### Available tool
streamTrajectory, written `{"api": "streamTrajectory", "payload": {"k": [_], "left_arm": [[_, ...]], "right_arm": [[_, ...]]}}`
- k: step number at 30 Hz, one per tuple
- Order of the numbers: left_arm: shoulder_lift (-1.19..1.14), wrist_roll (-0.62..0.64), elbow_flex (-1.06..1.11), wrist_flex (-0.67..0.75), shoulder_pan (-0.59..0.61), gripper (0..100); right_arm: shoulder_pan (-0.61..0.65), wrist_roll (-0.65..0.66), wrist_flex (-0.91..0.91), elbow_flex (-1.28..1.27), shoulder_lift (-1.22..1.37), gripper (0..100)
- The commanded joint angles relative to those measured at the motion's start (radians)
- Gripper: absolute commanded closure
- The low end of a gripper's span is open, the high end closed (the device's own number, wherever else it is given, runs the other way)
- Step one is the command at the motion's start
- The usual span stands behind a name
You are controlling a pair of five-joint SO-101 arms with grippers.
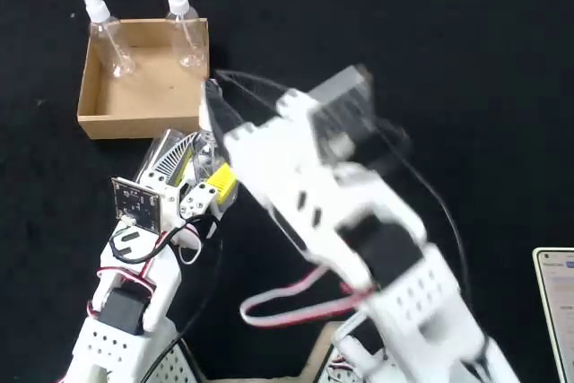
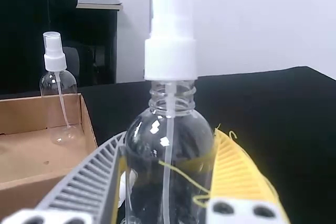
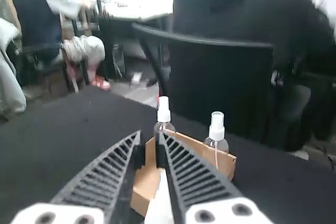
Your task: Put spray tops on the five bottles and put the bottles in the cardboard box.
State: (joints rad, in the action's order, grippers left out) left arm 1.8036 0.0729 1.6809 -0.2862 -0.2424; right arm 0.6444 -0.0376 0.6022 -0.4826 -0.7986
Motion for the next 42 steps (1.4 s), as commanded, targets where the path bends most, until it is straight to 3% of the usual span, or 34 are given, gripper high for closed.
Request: {"api": "streamTrajectory", "payload": {"k": [1,6,13,27,35,42], "left_arm": [[0.012,0.003,0.019,-0.003,0.004,92],[0.012,0.003,0.019,-0.003,0.005,92],[0.012,0.003,0.019,-0.003,0.004,92],[0.012,0.003,0.019,-0.003,0.004,92],[0.012,0.003,0.019,-0.006,0.002,92],[0.014,0.005,0.019,-0.006,0.012,92]], "right_arm": [[0.003,-0.002,0.117,0.274,0.189,96.6],[0.006,-0.002,0.253,0.367,0.303,96.4],[0.009,0.0,0.353,0.328,0.246,96.4],[0.087,0.008,0.328,0.064,-0.061,96.4],[-0.157,0.008,0.305,0.061,-0.278,96.4],[-0.334,0.003,0.212,-0.3,-0.397,96.3]]}}
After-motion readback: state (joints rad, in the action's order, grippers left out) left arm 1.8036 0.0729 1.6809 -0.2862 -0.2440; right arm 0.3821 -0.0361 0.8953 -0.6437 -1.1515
